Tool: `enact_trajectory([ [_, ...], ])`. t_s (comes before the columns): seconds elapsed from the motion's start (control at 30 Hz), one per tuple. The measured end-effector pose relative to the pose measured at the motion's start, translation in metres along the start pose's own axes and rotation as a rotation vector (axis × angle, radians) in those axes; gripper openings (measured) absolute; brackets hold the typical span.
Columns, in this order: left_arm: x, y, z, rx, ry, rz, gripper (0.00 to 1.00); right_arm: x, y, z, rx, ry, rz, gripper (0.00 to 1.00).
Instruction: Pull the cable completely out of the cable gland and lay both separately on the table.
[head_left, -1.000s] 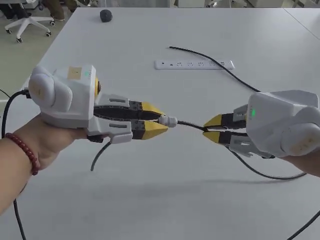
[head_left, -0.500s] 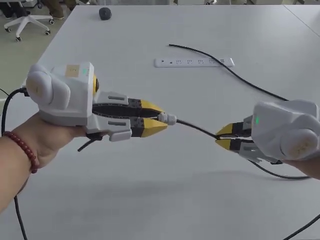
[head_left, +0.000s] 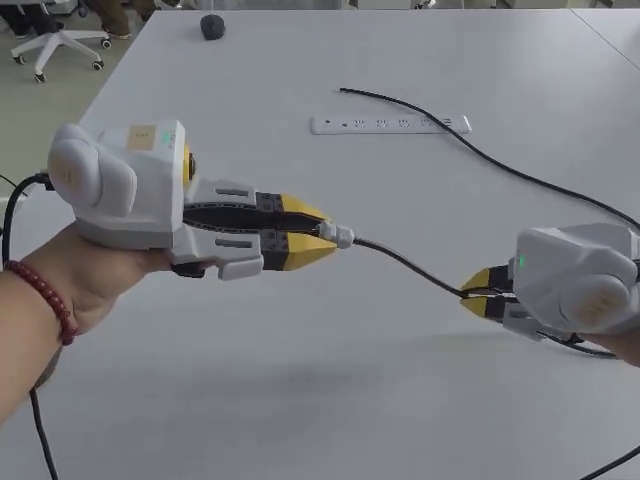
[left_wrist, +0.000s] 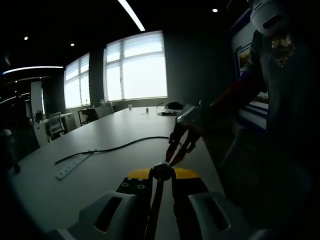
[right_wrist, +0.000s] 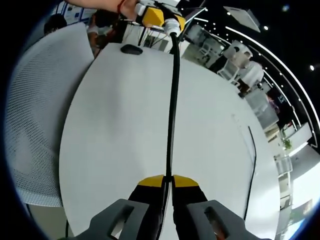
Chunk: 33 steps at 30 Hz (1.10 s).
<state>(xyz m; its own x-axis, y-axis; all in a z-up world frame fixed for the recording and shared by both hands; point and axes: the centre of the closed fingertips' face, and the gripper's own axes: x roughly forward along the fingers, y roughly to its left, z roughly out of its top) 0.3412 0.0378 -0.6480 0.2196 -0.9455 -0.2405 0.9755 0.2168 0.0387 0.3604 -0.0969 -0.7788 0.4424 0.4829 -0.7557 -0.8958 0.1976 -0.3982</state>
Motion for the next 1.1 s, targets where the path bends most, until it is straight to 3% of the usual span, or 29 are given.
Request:
enact_trajectory([
  [0.2, 0.002, 0.0, 0.001, 0.002, -0.002, -0.005, 0.16, 0.004, 0.001, -0.008, 0.0, 0.024, 0.005, 0.0],
  [0.4, 0.001, 0.002, -0.001, 0.0, 0.005, 0.001, 0.16, 0.004, 0.003, -0.007, 0.022, 0.015, 0.013, 0.02],
  [0.43, 0.001, 0.002, -0.001, -0.001, 0.004, 0.004, 0.16, 0.004, 0.004, -0.006, 0.033, 0.007, 0.017, 0.07],
  [0.47, 0.001, 0.002, -0.001, -0.002, 0.003, 0.004, 0.16, 0.004, 0.006, -0.006, 0.065, 0.003, 0.019, 0.18],
  [0.5, 0.001, 0.003, -0.001, -0.002, 0.003, 0.004, 0.16, 0.004, 0.006, -0.006, 0.059, -0.004, 0.018, 0.22],
  [0.57, 0.002, 0.004, -0.001, -0.002, 0.004, 0.006, 0.16, 0.003, 0.008, -0.007, 0.057, 0.002, 0.024, 0.2],
  [0.63, 0.002, 0.004, 0.0, -0.004, 0.0, 0.006, 0.16, 0.001, 0.007, -0.004, 0.065, -0.022, 0.012, 0.28],
  [0.7, 0.003, 0.004, 0.001, -0.004, -0.002, 0.006, 0.16, -0.001, 0.007, -0.001, 0.089, -0.028, 0.015, 0.3],
  [0.77, 0.004, 0.004, 0.001, -0.004, -0.002, 0.004, 0.16, -0.002, 0.008, 0.006, 0.119, -0.056, 0.013, 0.4],
  [0.87, 0.005, 0.004, 0.001, -0.006, -0.003, 0.007, 0.16, -0.008, 0.008, 0.024, 0.12, -0.112, 0.005, 0.46],
  [0.9, 0.005, 0.004, 0.001, -0.007, -0.003, 0.006, 0.16, -0.01, 0.007, 0.039, 0.114, -0.173, -0.002, 0.52],
  [0.93, 0.005, 0.004, 0.0, -0.007, -0.002, 0.006, 0.16, -0.011, 0.006, 0.046, 0.124, -0.196, -0.005, 0.6],
  [1.07, 0.005, 0.004, 0.0, -0.007, 0.0, 0.005, 0.16, -0.019, 0.001, 0.066, 0.124, -0.231, -0.018, 0.62],
  [1.1, 0.005, 0.004, 0.0, -0.006, 0.0, 0.006, 0.16, -0.021, 0.0, 0.075, 0.121, -0.263, -0.018, 0.62],
])
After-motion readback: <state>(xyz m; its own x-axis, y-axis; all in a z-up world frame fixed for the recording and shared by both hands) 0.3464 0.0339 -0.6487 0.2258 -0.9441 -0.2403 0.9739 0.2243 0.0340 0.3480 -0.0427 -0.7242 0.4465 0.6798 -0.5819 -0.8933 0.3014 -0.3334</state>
